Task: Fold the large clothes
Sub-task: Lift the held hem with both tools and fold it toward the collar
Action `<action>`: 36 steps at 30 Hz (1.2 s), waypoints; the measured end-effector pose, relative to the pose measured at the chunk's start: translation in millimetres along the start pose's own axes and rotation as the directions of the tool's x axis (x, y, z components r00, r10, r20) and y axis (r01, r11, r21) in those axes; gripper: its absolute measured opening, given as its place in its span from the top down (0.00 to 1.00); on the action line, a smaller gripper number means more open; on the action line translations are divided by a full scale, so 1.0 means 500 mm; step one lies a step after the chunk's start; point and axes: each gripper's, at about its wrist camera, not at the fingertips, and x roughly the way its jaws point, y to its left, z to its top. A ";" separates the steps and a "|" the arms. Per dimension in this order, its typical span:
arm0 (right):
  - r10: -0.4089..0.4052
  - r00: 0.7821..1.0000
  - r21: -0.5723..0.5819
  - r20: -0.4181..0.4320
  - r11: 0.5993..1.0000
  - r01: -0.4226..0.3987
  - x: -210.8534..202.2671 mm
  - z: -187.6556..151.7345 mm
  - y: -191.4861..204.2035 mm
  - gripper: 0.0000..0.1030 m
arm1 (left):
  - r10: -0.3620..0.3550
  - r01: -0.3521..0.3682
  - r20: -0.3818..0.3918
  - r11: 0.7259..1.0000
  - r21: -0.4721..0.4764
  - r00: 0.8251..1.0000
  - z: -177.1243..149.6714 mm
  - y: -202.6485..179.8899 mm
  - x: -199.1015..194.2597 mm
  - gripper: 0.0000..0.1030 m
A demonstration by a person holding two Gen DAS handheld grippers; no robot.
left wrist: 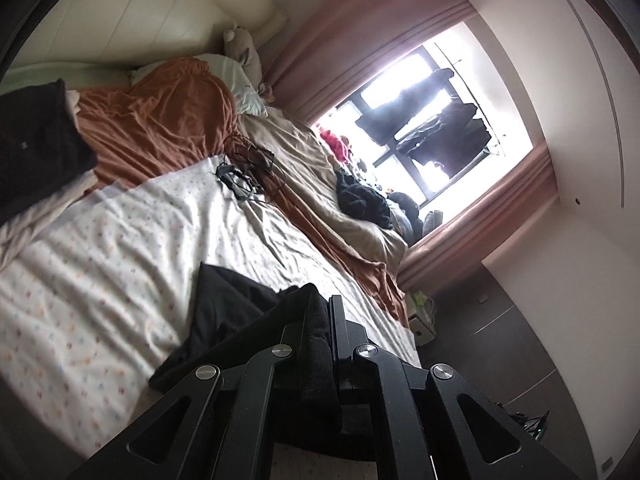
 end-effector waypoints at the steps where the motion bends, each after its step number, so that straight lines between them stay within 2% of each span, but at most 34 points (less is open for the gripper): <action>1: -0.002 1.000 -0.003 -0.002 1.000 0.002 0.011 0.010 0.001 0.96 | 0.001 -0.001 -0.003 1.000 -0.001 1.000 0.010 0.002 0.013 0.96; 9: -0.044 0.999 -0.023 -0.021 0.999 0.043 0.103 0.063 -0.026 0.96 | 0.034 -0.034 -0.054 0.999 0.003 0.998 0.087 0.025 0.148 0.96; 13: -0.090 0.995 -0.027 -0.035 0.996 0.089 0.147 0.091 -0.056 0.96 | 0.049 -0.049 -0.083 0.999 -0.008 0.995 0.116 0.038 0.217 0.97; 16: -0.132 0.990 -0.049 -0.058 0.990 0.129 0.186 0.111 -0.077 0.96 | 0.056 -0.057 -0.102 0.998 -0.006 0.993 0.136 0.047 0.270 0.96; 22: -0.214 0.969 -0.094 -0.120 0.975 0.204 0.274 0.124 -0.134 0.96 | 0.132 -0.129 -0.137 0.991 0.030 0.982 0.148 0.074 0.381 0.96; 28: -0.271 0.948 -0.085 -0.165 0.962 0.260 0.356 0.120 -0.216 0.96 | 0.185 -0.181 -0.191 0.983 0.041 0.964 0.144 0.139 0.490 0.96; 36: -0.346 0.909 -0.053 -0.230 0.938 0.344 0.452 0.081 -0.339 0.96 | 0.271 -0.268 -0.268 0.962 0.048 0.925 0.114 0.241 0.621 0.96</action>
